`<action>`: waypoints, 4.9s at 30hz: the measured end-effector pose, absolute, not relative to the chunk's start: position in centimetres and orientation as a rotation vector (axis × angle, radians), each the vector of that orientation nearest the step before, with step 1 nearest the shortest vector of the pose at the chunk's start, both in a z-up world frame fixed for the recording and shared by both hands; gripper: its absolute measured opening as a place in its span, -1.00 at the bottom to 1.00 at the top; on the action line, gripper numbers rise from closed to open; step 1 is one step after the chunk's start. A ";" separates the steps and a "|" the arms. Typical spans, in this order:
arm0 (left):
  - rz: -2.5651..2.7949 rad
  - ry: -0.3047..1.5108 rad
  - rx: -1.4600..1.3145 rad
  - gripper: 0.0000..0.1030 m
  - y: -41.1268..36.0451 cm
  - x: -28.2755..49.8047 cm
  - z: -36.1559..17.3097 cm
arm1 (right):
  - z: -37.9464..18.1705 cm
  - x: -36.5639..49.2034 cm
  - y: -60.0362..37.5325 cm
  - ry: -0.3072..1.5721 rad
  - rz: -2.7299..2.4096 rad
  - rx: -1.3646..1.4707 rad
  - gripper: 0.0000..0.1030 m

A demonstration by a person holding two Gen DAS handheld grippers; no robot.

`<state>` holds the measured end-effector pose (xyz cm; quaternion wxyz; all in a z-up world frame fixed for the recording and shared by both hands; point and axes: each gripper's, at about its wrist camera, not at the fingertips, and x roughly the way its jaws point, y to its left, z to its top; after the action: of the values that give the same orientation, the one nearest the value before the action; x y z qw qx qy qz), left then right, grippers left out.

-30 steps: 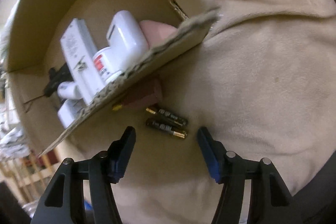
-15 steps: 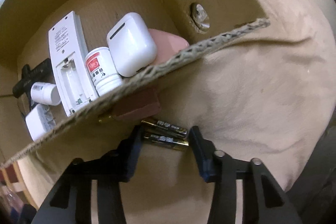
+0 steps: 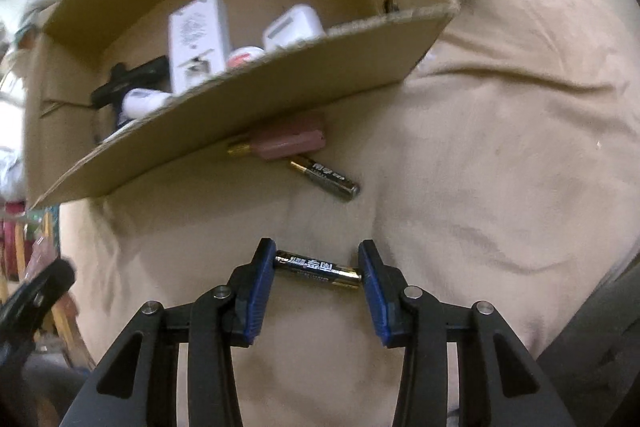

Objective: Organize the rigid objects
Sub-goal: 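Carry the comb and battery into the box and open both tools, then lift both tools out of the box and grasp the second AA battery with the right tool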

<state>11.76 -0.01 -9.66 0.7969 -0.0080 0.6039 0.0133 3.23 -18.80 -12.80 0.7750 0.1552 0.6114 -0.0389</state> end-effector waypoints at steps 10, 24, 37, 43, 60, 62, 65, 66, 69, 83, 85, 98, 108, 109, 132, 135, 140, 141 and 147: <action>0.063 1.243 -0.029 0.79 0.4 11.6 -8.9 | -7.5 3.8 -21.2 1.151 0.079 0.245 -0.13; 0.059 0.953 -0.041 0.79 0.2 12.0 -2.2 | -0.9 7.0 -21.9 0.846 0.223 0.106 -0.13; 0.013 0.958 0.051 0.79 -2.9 16.9 -2.6 | -3.2 13.1 -21.5 0.909 0.249 0.142 -0.13; 0.023 1.028 0.081 0.79 -4.2 19.3 -4.7 | -4.5 14.5 -21.1 0.951 0.243 0.161 -0.13; 0.090 1.013 0.244 0.79 -10.5 22.4 -4.3 | -6.6 16.9 -27.2 1.030 0.164 0.394 -0.13; 0.101 1.028 0.249 0.79 -10.8 22.9 -5.0 | -6.6 16.9 -26.9 1.031 0.158 0.376 -0.13; 0.129 1.067 0.208 0.79 -10.4 23.5 -6.1 | -6.7 16.9 -25.9 1.044 0.161 0.318 -0.13; 0.137 1.083 0.185 0.79 -10.2 23.7 -6.3 | -6.7 16.9 -25.7 1.043 0.157 0.302 -0.13; 0.152 1.103 0.164 0.79 -9.7 24.0 -6.8 | -6.7 17.0 -25.7 1.044 0.151 0.291 -0.13; 0.165 1.166 0.107 0.79 -8.4 25.1 -9.4 | -6.8 17.5 -24.8 1.047 0.171 0.271 -0.13; 0.157 1.170 0.100 0.85 -8.4 25.1 -9.6 | -6.8 17.6 -24.7 1.048 0.184 0.289 -0.08; 0.120 1.140 0.034 1.00 -8.1 24.3 -7.3 | -6.2 17.0 -26.0 1.016 0.229 0.395 0.48; 0.050 1.055 0.055 1.00 -6.2 21.0 -3.6 | -4.9 14.7 -25.9 0.976 0.210 0.355 0.48; 0.040 1.044 0.052 1.00 -5.8 20.4 -3.1 | -4.7 14.3 -25.9 0.972 0.207 0.348 0.48; 0.021 1.028 0.037 1.00 0.4 10.5 -3.9 | -4.6 7.6 -26.4 1.012 0.131 0.327 0.48; 0.039 1.062 -0.008 1.00 1.2 10.7 -4.3 | -5.3 7.4 -26.6 1.041 0.125 0.363 0.48; 0.047 1.078 -0.042 1.00 1.5 10.6 -4.5 | -6.4 7.4 -26.1 1.084 0.116 0.357 0.48; 0.049 1.078 -0.038 1.00 1.5 10.5 -4.5 | -6.5 7.5 -26.0 1.088 0.111 0.344 0.48; 0.064 1.072 -0.025 1.00 1.5 10.4 -4.2 | -8.6 8.1 -25.2 1.169 0.096 0.334 0.48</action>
<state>10.44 1.50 -4.18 0.8592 -0.0117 0.5106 0.0303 8.09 -25.21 -8.61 0.8197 0.1566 0.5491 0.0452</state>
